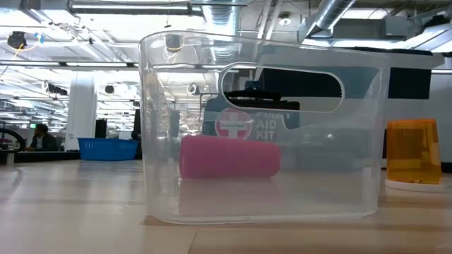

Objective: Pick & place medical supplies in basket/bin
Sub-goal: Put the blue bandage into the transparent bin

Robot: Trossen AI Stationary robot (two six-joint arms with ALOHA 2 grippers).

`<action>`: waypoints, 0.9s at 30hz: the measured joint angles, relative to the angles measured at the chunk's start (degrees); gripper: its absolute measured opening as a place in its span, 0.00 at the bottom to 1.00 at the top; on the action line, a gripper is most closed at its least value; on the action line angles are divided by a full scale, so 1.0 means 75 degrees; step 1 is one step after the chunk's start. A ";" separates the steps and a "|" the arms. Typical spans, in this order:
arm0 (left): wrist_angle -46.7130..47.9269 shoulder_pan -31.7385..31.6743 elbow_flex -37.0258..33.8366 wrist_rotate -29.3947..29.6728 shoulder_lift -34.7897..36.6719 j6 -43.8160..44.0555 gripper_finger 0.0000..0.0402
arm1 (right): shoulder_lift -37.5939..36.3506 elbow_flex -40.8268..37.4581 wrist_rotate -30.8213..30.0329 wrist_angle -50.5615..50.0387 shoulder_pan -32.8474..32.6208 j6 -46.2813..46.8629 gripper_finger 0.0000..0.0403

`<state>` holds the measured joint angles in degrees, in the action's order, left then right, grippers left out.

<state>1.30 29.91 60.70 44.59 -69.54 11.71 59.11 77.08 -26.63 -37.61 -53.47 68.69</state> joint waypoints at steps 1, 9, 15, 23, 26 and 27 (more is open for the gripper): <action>-0.0069 0.0000 0.0006 0.0259 0.0296 -0.0259 0.52 | 0.0149 0.0000 0.0413 -0.0505 0.0040 0.0419 0.65; -0.0841 -0.0006 0.0006 0.0888 0.1750 -0.2646 0.52 | 0.1848 -0.0003 0.2791 -0.1806 0.0300 0.0968 0.65; -0.0824 -0.0006 0.0006 0.0956 0.1971 -0.3172 0.52 | 0.2939 -0.0003 0.2547 -0.1527 0.0370 0.1162 0.65; -0.0384 -0.0238 0.0006 0.1141 0.1977 -0.3192 0.52 | 0.4174 0.0000 0.1959 -0.2340 0.0648 0.3096 0.65; -0.0366 -0.0401 0.0006 0.1140 0.1977 -0.3192 0.52 | 0.4540 0.0000 0.2016 -0.2480 0.0773 0.3757 0.65; -0.0361 -0.0456 0.0006 0.1126 0.1977 -0.3192 0.52 | 0.4648 0.0000 0.2052 -0.2496 0.0823 0.3920 0.65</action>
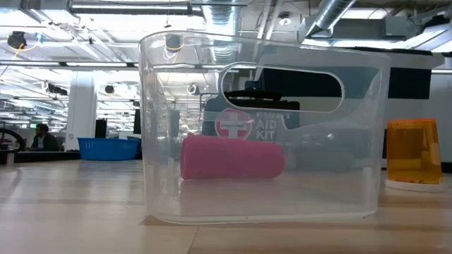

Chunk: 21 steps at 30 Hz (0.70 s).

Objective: Pick & place medical supplies in basket/bin
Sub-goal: Put the blue bandage into the transparent bin

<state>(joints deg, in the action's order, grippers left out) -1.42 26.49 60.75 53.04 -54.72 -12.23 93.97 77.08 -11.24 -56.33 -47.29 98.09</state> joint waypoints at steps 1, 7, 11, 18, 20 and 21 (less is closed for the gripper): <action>0.0000 -0.0068 0.0000 -0.0046 0.0000 0.0001 0.52 | 0.0061 0.0000 0.0067 -0.0004 0.0041 0.0122 0.65; 0.0014 -0.0322 0.0000 -0.0111 0.0000 0.0001 0.52 | 0.0262 0.0003 0.0316 0.0000 0.0169 0.0344 0.65; 0.0037 -0.0394 0.0000 -0.0111 0.0000 0.0003 0.52 | 0.0248 0.0003 0.0297 -0.0098 0.0094 0.0362 0.65; 0.0088 -0.0395 0.0000 -0.0113 -0.0003 0.0016 0.52 | 0.0248 0.0003 0.0296 -0.0712 -0.0131 0.0646 0.59; 0.0085 -0.0395 0.0000 -0.0112 -0.0003 0.0063 0.52 | 0.0248 0.0003 0.0286 -0.0687 -0.0175 0.0646 0.56; 0.0085 -0.0395 0.0000 -0.0111 -0.0003 0.0062 0.52 | 0.0248 0.0003 0.0282 -0.0684 -0.0197 0.0646 0.54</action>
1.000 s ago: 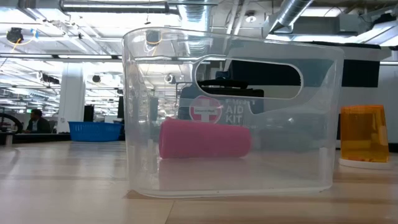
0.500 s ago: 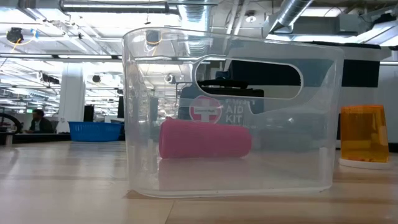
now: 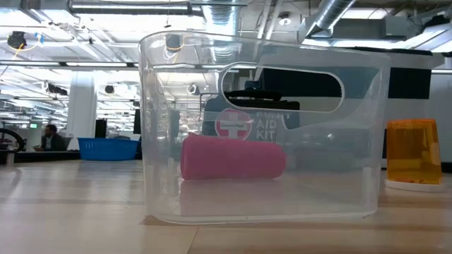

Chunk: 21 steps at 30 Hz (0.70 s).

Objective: Pick & place medical supplies in basket/bin
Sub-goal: Put the blue bandage into the transparent bin

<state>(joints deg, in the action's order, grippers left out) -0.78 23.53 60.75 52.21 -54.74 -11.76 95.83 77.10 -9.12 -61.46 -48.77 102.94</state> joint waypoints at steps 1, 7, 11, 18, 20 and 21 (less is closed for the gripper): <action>0.0000 0.0000 0.0000 0.0000 0.0000 0.0002 0.52 | 0.0000 0.0000 -0.0001 0.0010 -0.0004 0.0000 0.52; -0.0003 0.0000 0.0000 0.0003 0.0000 0.0025 0.52 | 0.0015 0.0000 -0.0255 0.0113 -0.0001 -0.0108 0.45; -0.0006 0.0000 0.0000 0.0003 0.0000 0.0028 0.52 | -0.0031 0.0000 -0.0605 0.0327 -0.0057 -0.0189 0.44; -0.0012 0.0000 0.0000 0.0006 0.0000 0.0031 0.52 | -0.0041 0.0006 -0.0573 0.0602 -0.0066 -0.0906 0.56; -0.0012 0.0000 0.0000 0.0006 0.0000 0.0067 0.52 | -0.0026 0.0005 -0.0558 0.0596 -0.0015 -0.1066 0.61; -0.0012 0.0000 0.0000 0.0006 0.0000 0.0081 0.52 | -0.0028 0.0006 -0.0542 0.0600 0.0015 -0.1161 0.63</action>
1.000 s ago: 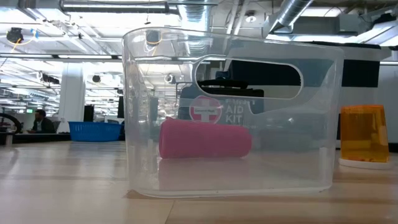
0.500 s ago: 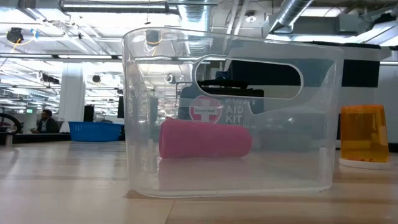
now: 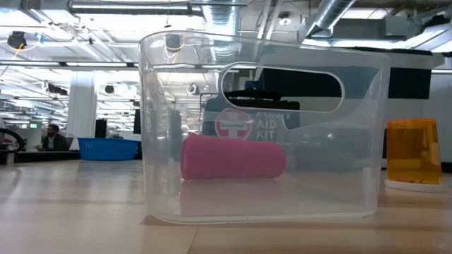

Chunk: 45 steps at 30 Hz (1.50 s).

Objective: Pick & place medical supplies in basket/bin
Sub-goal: Put the blue bandage into the transparent bin

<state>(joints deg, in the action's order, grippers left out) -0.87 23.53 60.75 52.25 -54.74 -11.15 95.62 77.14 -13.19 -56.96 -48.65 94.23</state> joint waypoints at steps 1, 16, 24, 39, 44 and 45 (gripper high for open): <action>-0.0002 0.0000 0.0000 0.0000 0.0000 0.0005 0.52 | -0.0001 0.0000 0.0013 0.0001 0.0032 -0.0099 0.65; -0.0005 0.0000 0.0000 0.0000 0.0000 0.0008 0.52 | 0.0879 -0.0003 0.0749 0.0229 0.0180 -0.1081 0.72; -0.0004 0.0000 0.0000 0.0000 0.0000 0.0008 0.52 | 0.1042 -0.0006 0.0722 0.0242 0.0290 -0.1104 0.72; -0.0003 0.0000 0.0000 0.0000 0.0000 0.0011 0.52 | 0.1042 -0.0006 0.0732 0.0174 0.0243 -0.1040 0.39; -0.0003 0.0000 0.0000 0.0000 0.0000 0.0011 0.52 | 0.0828 -0.0009 0.0810 0.0365 0.0154 -0.0894 0.26; -0.0003 0.0002 0.0000 0.0000 0.0000 0.0011 0.52 | 0.0691 -0.0009 0.0797 0.0407 0.0129 -0.0841 0.25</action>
<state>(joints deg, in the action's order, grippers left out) -0.89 23.54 60.75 52.25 -54.74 -11.07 100.81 77.08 -7.21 -53.91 -47.68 87.92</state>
